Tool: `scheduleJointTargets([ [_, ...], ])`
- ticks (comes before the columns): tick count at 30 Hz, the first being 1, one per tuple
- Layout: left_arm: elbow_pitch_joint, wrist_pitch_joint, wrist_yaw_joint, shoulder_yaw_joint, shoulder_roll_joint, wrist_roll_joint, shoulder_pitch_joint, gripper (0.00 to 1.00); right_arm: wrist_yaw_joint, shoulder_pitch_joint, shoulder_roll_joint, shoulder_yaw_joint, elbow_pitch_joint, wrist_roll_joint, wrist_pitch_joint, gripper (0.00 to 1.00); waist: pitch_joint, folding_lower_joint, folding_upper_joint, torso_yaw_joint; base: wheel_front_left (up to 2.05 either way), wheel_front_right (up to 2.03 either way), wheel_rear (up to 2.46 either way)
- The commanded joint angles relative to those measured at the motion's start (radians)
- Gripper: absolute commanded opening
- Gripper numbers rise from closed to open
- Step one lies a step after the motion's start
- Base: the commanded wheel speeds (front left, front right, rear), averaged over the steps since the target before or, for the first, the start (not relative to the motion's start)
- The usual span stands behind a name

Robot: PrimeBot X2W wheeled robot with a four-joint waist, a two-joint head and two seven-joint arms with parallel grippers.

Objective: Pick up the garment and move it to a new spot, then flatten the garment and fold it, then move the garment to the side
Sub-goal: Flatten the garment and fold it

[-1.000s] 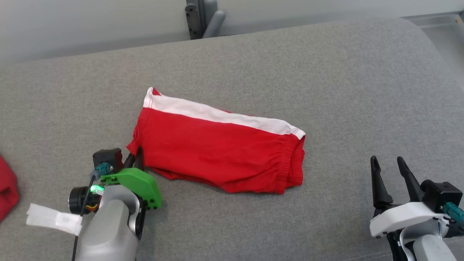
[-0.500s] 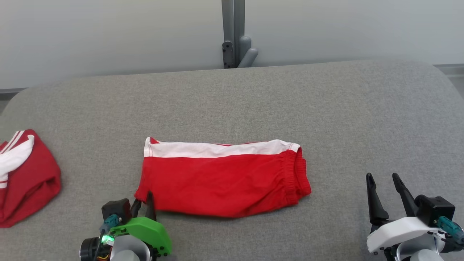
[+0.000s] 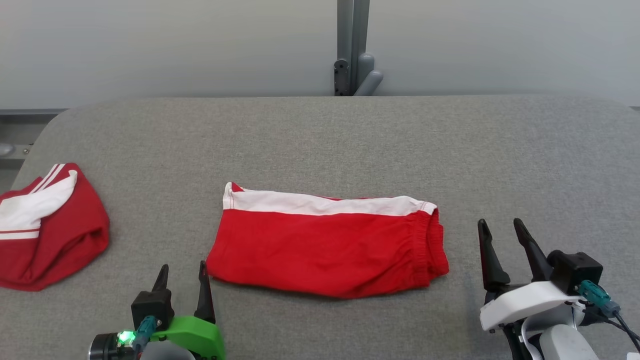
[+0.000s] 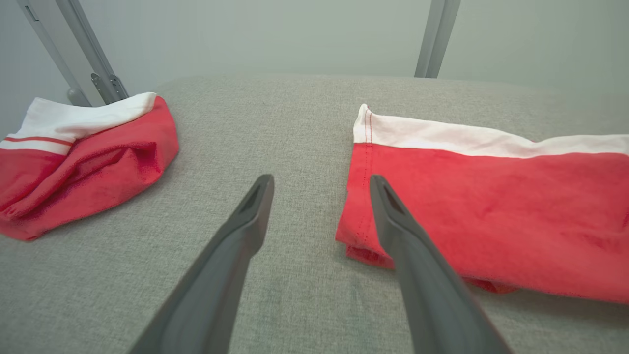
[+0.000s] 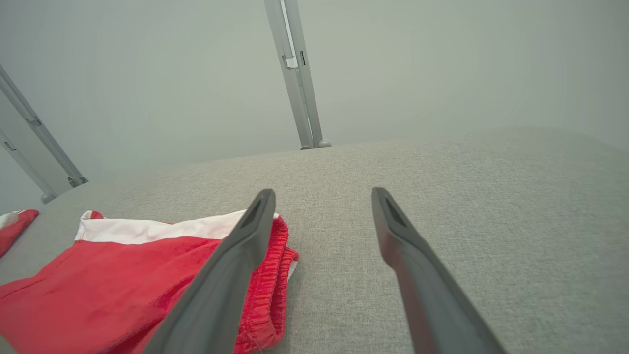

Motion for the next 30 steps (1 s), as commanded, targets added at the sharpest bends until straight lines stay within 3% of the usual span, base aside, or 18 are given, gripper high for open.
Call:
scheduleJointTargets([
  [1,-0.018,0.0,-0.007,0.01,0.001,0.014,0.022,1.0,-0.001,-0.024,0.007,0.014,0.005,0.015,-0.003,1.0,0.016,0.0,0.0088,0.03,0.0,0.0,0.0],
  [7,-0.029,0.0,-0.026,0.014,-0.006,0.03,0.026,1.0,-0.001,-0.08,0.013,0.039,0.091,0.003,-0.003,1.0,0.052,0.0,0.0088,0.09,0.0,0.0,0.0],
  [16,-0.028,0.0,-0.045,0.006,-0.014,0.046,-0.006,1.0,-0.001,-0.175,0.018,0.047,0.342,0.067,-0.003,1.0,0.102,0.0,0.0088,0.177,0.0,0.0,0.0],
  [30,-0.035,0.0,-0.043,-0.003,-0.014,0.02,-0.02,1.0,-0.002,-0.193,0.016,-0.001,0.495,0.106,0.001,1.0,0.134,0.0,0.0088,0.177,0.0,0.0,0.0],
])
